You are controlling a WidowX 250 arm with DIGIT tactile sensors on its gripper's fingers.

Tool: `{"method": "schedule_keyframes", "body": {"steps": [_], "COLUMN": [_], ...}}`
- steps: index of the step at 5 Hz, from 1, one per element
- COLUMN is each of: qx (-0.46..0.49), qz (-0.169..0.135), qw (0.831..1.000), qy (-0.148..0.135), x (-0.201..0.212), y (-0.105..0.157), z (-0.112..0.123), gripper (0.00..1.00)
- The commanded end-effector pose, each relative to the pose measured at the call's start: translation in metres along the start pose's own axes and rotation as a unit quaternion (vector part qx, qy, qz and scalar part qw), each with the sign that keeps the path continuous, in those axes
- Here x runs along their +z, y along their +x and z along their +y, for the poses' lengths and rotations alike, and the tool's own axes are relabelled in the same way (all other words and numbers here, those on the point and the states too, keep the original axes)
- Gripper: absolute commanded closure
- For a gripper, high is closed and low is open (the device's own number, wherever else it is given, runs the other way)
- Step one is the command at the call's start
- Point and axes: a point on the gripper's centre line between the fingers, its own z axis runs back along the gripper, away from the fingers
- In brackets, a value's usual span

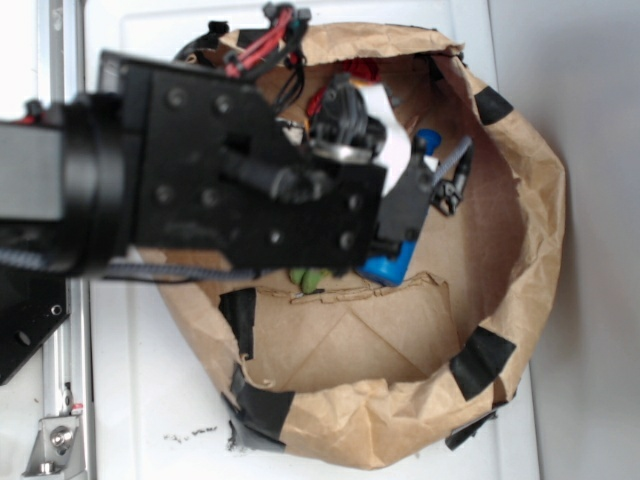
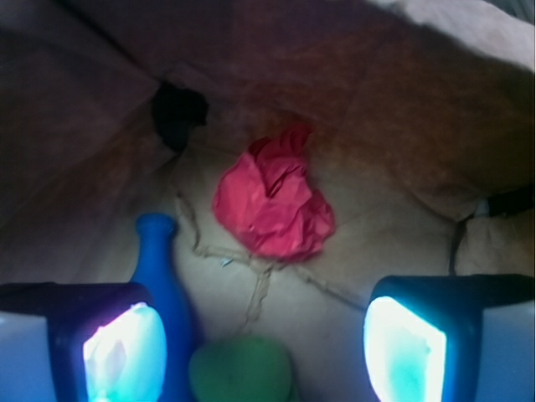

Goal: Grab the red paper.

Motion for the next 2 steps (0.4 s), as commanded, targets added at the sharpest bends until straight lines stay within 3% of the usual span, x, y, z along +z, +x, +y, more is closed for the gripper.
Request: {"method": "schedule_keyframes", "body": {"steps": [1,2], "qx": [0.028,0.037], "qz": [-0.019,-0.030], "qw": [0.999,0.999], "qy": [-0.016,-0.010], "x": [0.0122,0.0027], "y": [0.0309,0.0369], "z": [0.0029,0.0086], "gripper": [0.00,0.00]}}
